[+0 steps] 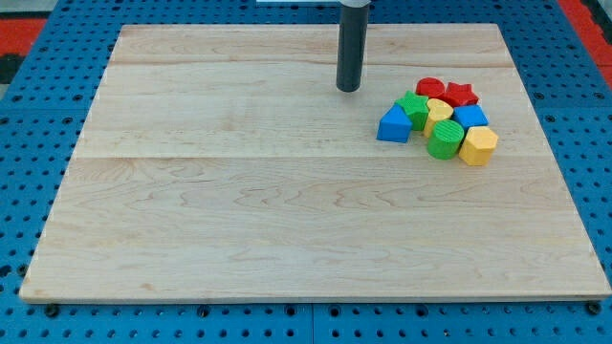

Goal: Push the green star left and up a bit

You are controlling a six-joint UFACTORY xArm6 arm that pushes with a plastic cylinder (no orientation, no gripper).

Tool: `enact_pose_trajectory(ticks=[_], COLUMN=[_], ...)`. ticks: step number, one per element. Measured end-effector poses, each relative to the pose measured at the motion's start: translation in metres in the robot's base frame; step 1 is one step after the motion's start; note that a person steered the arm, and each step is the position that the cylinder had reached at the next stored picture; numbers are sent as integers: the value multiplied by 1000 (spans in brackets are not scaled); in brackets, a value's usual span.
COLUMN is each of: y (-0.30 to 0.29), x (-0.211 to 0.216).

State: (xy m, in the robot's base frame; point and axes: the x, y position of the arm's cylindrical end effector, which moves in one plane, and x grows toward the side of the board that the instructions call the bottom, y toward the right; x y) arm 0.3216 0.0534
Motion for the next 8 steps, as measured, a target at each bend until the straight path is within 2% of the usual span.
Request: enact_pose_trajectory(ticks=[3,4,5,6,7,8], y=[-1,10,-3,17,83,98], x=[-3,34,114,153,125,88])
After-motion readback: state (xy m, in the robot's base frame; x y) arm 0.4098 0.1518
